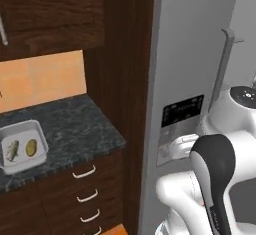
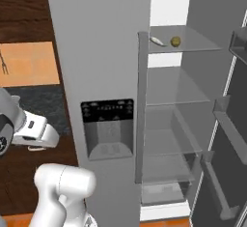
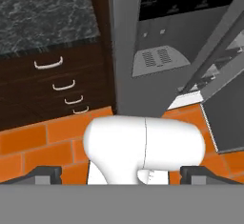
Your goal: Place one potato and one fish in each tupperware on the nearby counter, to pack two identical lunches.
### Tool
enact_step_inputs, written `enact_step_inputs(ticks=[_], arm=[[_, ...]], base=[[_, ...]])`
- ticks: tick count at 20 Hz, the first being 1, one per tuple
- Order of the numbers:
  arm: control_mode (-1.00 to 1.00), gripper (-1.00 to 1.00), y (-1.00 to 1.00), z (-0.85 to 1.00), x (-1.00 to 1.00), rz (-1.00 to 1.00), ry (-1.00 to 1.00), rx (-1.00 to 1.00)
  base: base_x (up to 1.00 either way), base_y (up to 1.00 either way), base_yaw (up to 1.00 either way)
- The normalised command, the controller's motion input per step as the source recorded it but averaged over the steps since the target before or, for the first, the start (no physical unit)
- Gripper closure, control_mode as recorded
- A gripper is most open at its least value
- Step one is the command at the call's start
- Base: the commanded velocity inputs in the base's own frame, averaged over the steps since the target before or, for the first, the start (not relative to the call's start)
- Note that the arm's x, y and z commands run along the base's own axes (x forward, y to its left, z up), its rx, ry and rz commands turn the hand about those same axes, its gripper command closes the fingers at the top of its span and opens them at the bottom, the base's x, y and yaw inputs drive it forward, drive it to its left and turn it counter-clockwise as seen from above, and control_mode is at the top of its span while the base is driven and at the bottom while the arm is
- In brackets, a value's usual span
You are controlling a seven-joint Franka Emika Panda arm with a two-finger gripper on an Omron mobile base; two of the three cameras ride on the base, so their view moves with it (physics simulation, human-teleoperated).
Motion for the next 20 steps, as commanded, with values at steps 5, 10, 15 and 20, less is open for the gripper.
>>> enact_step_inputs(ticks=[5,10,15,20], arm=[[1.0,-1.0,0.0,0.0,0.0,0.0,0.0,0.0],[1.0,-1.0,0.0,0.0,0.0,0.0,0.0,0.0],[1.0,-1.0,0.0,0.0,0.0,0.0,0.0,0.0],[1.0,-1.0,0.0,0.0,0.0,0.0,0.0,0.0]], base=[[0.01,-1.0,-0.08],[0.29,-0.85,-0.03],[0.27,-0.28,0.13],[0.64,0.03,0.02]])
